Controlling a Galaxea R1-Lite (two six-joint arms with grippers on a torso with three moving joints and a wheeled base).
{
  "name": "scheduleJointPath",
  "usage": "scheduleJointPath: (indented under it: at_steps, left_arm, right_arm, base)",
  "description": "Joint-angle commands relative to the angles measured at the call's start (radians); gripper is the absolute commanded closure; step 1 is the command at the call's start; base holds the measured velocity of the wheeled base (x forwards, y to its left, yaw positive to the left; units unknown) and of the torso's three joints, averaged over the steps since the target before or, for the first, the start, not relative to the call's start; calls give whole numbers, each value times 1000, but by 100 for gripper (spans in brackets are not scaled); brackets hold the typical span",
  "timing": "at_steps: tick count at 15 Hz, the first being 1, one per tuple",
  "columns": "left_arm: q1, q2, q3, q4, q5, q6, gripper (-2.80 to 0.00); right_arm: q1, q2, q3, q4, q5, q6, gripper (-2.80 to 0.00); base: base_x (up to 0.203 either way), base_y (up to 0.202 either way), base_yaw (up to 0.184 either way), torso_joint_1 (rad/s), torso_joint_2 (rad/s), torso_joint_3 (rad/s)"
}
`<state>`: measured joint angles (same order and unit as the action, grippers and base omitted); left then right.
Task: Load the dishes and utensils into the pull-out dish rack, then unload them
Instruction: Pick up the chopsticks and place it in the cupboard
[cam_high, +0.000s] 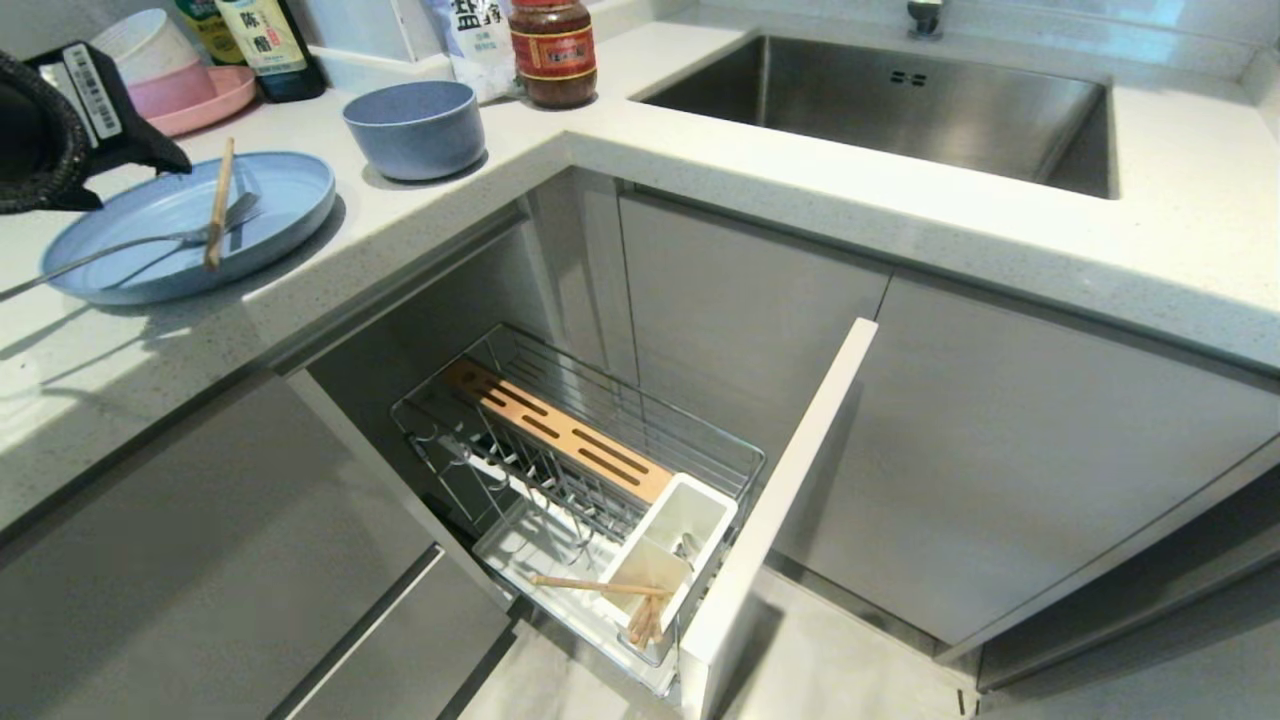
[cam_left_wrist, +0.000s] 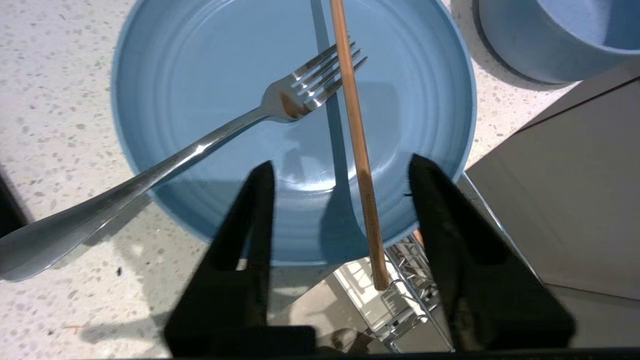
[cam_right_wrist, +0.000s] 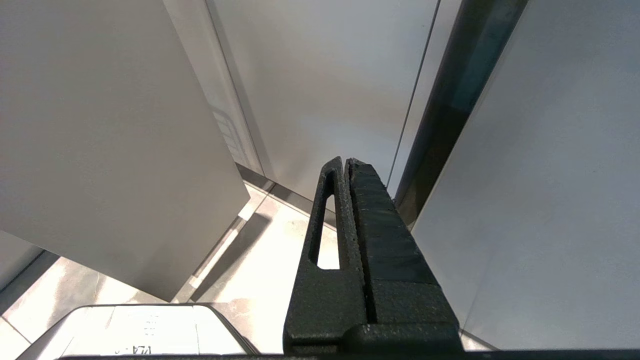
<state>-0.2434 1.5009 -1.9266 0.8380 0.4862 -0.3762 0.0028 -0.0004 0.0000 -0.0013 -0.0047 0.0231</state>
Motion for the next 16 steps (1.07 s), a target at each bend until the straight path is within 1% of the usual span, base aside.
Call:
scheduleJointPath:
  at_steps: [1, 6, 16]
  left_arm:
    - [0, 28, 0, 4, 3, -3, -280]
    - [-4, 84, 0, -6, 2, -3, -280]
    - [-4, 120, 0, -8, 0, -3, -280]
  right_arm:
    - [0, -4, 2, 0, 0, 0, 0]
    - [0, -4, 2, 0, 0, 0, 0]
    - [0, -4, 2, 0, 0, 1, 0]
  base:
    - [0, 0, 0, 0, 0, 0]
    - [0, 0, 0, 0, 0, 0]
    - [0, 0, 0, 0, 0, 0]
